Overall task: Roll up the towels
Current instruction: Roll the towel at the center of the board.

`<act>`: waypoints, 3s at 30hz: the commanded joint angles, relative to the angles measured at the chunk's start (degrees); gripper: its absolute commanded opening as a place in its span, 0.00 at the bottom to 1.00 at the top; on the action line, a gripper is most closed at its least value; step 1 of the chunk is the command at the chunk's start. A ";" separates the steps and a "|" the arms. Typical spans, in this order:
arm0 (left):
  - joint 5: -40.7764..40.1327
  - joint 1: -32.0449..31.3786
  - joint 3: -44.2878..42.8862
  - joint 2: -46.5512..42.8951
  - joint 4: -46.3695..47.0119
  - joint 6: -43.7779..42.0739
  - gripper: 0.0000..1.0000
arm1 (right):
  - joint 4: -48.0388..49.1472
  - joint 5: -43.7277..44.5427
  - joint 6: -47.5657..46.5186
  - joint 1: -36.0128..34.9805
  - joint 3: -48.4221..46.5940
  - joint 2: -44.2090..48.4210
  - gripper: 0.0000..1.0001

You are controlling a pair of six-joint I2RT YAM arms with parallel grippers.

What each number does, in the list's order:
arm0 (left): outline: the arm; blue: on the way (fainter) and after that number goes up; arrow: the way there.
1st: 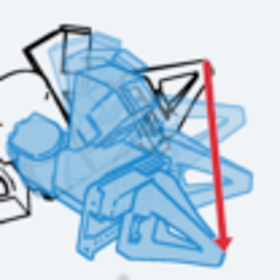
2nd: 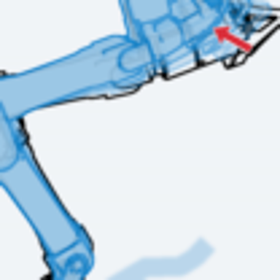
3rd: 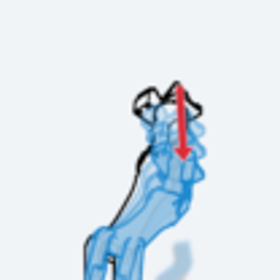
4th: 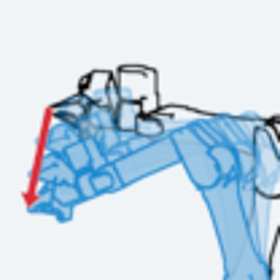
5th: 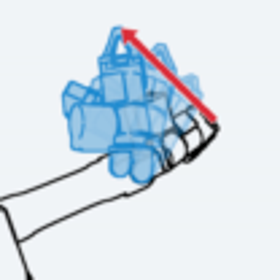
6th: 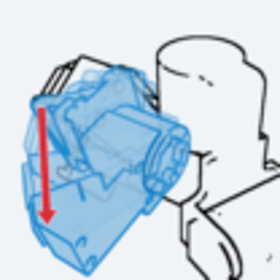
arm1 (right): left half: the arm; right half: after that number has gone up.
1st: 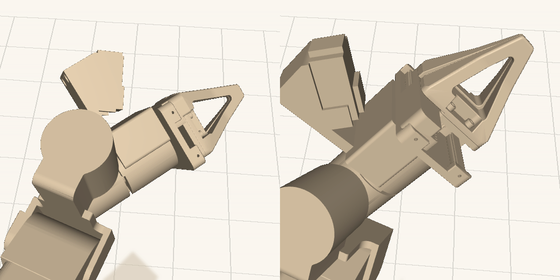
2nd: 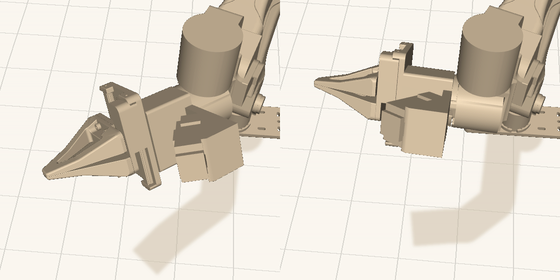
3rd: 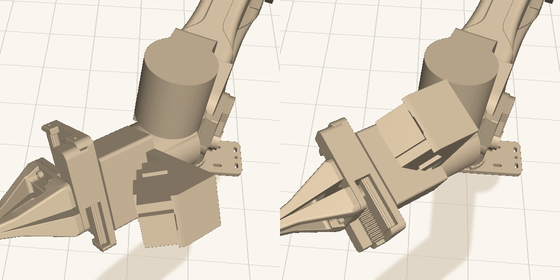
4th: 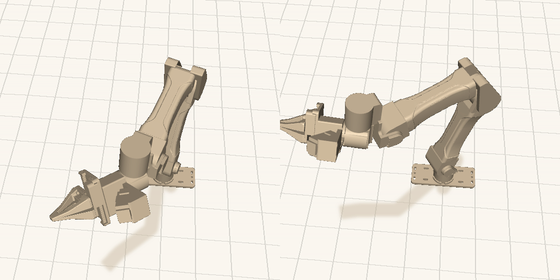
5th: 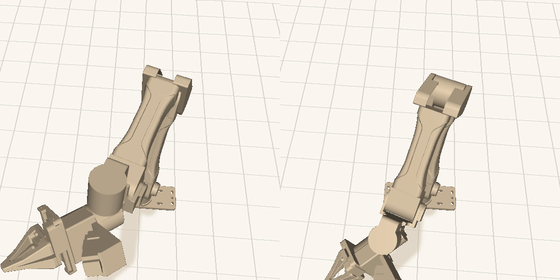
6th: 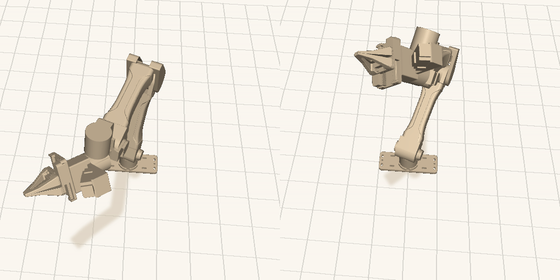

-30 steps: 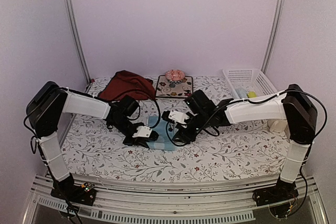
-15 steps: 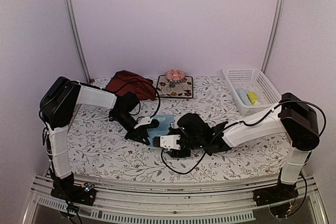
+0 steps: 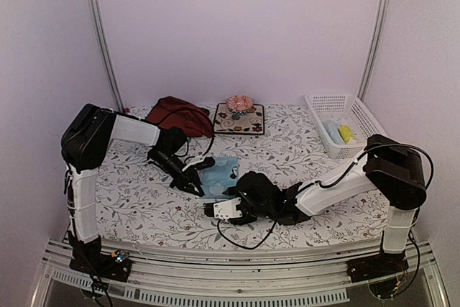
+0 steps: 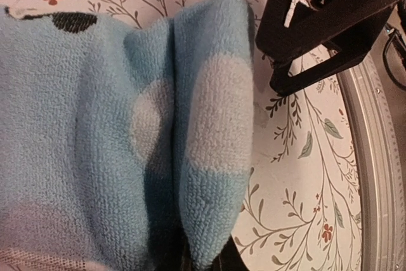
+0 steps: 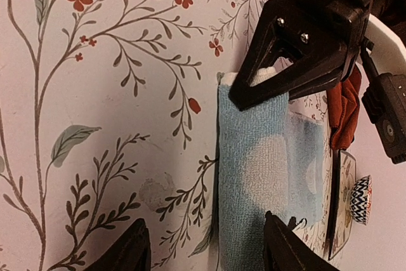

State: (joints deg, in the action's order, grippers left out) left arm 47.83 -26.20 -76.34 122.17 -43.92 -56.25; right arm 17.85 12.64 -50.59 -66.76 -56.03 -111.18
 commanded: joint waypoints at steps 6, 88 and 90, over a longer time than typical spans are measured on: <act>-3.86 1.69 -1.14 2.78 -0.29 2.40 0.00 | 5.20 5.06 -0.96 -0.21 -0.13 -1.90 0.60; -18.40 -3.34 46.82 -37.96 63.11 -19.63 0.54 | -46.53 -36.07 23.68 15.64 -40.40 -17.80 0.08; -20.43 -4.78 47.00 -36.28 65.85 -19.88 0.53 | -48.16 -37.64 23.95 15.89 -42.05 -18.54 0.08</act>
State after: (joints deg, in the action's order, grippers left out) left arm 30.81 -28.51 -29.89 83.07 13.80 -74.13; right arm -24.53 -19.42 -28.10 -51.53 -94.67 -127.42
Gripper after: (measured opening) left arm 0.534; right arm 0.079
